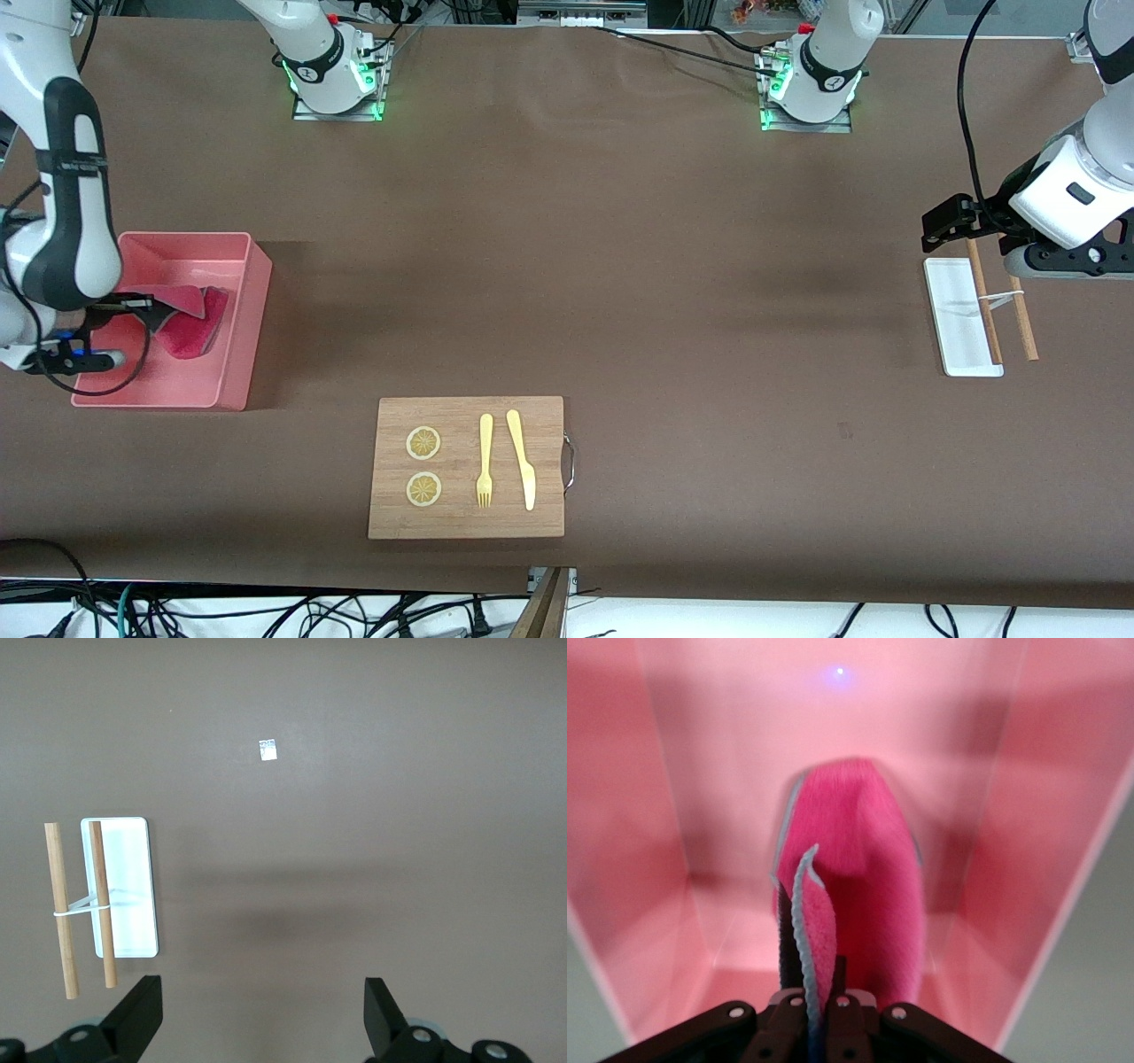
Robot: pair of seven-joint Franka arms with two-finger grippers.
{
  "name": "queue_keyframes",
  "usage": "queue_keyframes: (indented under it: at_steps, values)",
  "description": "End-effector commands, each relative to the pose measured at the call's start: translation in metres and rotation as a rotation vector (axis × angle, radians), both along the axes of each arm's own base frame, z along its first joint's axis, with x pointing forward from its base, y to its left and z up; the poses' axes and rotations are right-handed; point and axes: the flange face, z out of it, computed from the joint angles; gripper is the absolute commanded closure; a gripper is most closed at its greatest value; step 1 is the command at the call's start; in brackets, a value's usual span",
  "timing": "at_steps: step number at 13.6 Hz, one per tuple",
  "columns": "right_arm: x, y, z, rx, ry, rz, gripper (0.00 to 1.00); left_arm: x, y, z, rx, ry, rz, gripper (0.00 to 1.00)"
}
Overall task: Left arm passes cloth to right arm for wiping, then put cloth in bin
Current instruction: 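Move the cloth over the pink bin and lower it with the right gripper, then open the right gripper to drop the cloth and raise it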
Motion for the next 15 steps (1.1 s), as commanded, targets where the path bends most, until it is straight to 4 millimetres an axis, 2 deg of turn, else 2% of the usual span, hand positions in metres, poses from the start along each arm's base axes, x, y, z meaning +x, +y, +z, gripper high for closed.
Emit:
queue_keyframes:
  at_steps: [1, 2, 3, 4, 5, 7, 11, 15]
  values:
    - [0.001, 0.001, -0.016, 0.008, -0.033, 0.008, 0.99, 0.004, -0.001, 0.004, -0.015, 0.000, -0.002, 0.00]
    - [0.003, 0.000, -0.019, 0.005, -0.044, 0.010, 0.39, 0.004, -0.001, 0.004, -0.015, 0.000, -0.002, 0.00]
    - [0.006, 0.001, -0.016, 0.008, -0.070, 0.008, 0.00, 0.004, -0.002, 0.004, -0.016, 0.000, -0.002, 0.00]
    - [0.008, 0.001, -0.009, 0.016, -0.081, 0.001, 0.00, 0.004, -0.001, 0.004, -0.015, 0.000, -0.002, 0.00]
    - [0.011, 0.003, 0.008, 0.018, -0.107, 0.001, 0.00, 0.004, -0.001, 0.004, -0.015, 0.000, -0.002, 0.00]
    - [0.007, 0.007, 0.047, 0.035, -0.111, -0.003, 0.00, 0.004, -0.001, 0.004, -0.015, 0.000, -0.002, 0.00]
    - [0.003, 0.034, 0.133, 0.072, -0.107, 0.006, 0.00, 0.004, -0.001, 0.004, -0.015, 0.000, -0.001, 0.00]
    - [-0.012, 0.089, 0.204, 0.038, -0.114, -0.036, 0.00, 0.004, -0.001, 0.004, -0.015, 0.000, -0.002, 0.00]
